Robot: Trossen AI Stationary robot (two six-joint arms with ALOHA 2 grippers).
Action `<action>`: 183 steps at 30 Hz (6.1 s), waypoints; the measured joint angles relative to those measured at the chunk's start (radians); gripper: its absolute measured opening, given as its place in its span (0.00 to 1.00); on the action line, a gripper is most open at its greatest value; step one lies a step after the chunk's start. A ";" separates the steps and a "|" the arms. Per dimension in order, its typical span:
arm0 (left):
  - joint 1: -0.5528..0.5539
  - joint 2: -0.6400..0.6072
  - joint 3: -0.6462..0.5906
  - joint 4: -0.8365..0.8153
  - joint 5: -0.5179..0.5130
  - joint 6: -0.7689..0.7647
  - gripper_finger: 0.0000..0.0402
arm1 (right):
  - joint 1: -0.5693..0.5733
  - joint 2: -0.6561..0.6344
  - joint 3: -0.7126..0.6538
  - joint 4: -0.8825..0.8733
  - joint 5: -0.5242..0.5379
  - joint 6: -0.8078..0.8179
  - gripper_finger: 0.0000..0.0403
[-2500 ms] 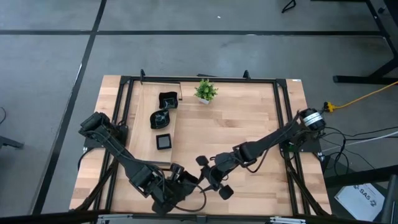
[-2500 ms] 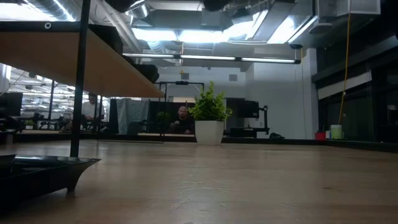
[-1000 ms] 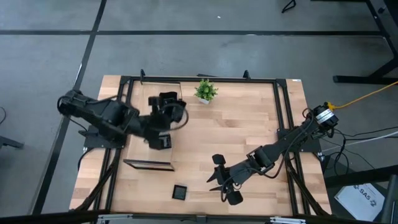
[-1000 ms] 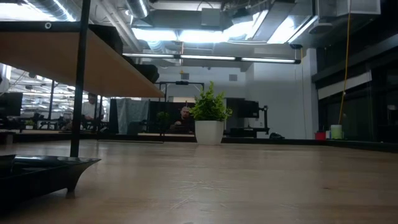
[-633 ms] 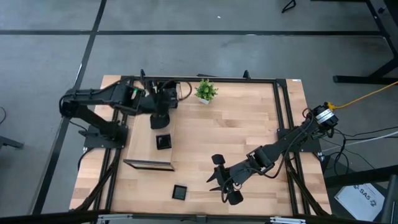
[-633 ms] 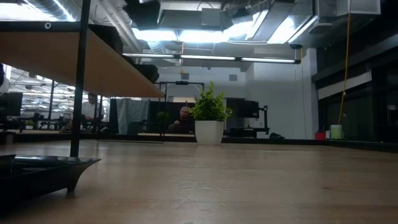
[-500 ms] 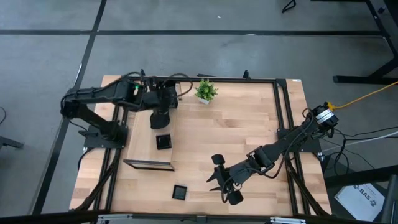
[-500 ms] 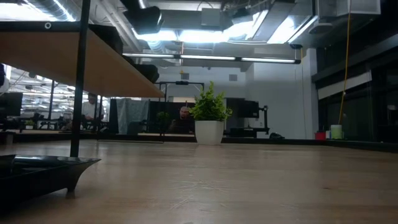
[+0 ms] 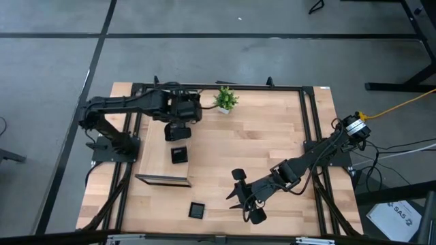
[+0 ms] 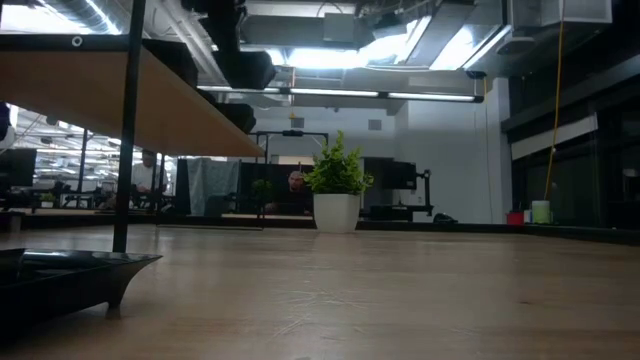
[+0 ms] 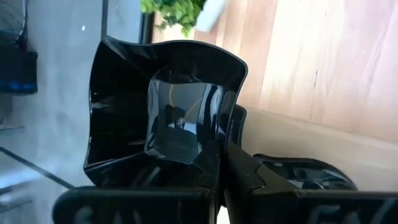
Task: Pick & Place Mini shaped plates
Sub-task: Stack the black distorted square plate on top of the black distorted square plate on the shelf, then stack the black square plate on top of the black square plate on the shelf
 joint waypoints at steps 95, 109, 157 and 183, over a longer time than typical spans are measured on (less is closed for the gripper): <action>-0.027 -0.184 -0.230 0.116 0.172 -0.167 0.28 | 0.000 0.000 0.000 0.007 0.000 0.024 0.38; -0.518 -0.231 -0.230 0.128 0.154 -0.485 0.28 | 0.000 0.000 0.000 0.007 0.000 0.024 0.38; -1.049 -0.064 -0.230 0.614 -0.092 -0.511 0.27 | -0.072 -0.924 -1.176 0.984 0.000 -0.053 0.38; -0.990 -0.042 -0.230 0.849 0.030 -0.293 0.24 | -0.225 -1.618 -1.170 0.094 -0.023 -0.137 0.38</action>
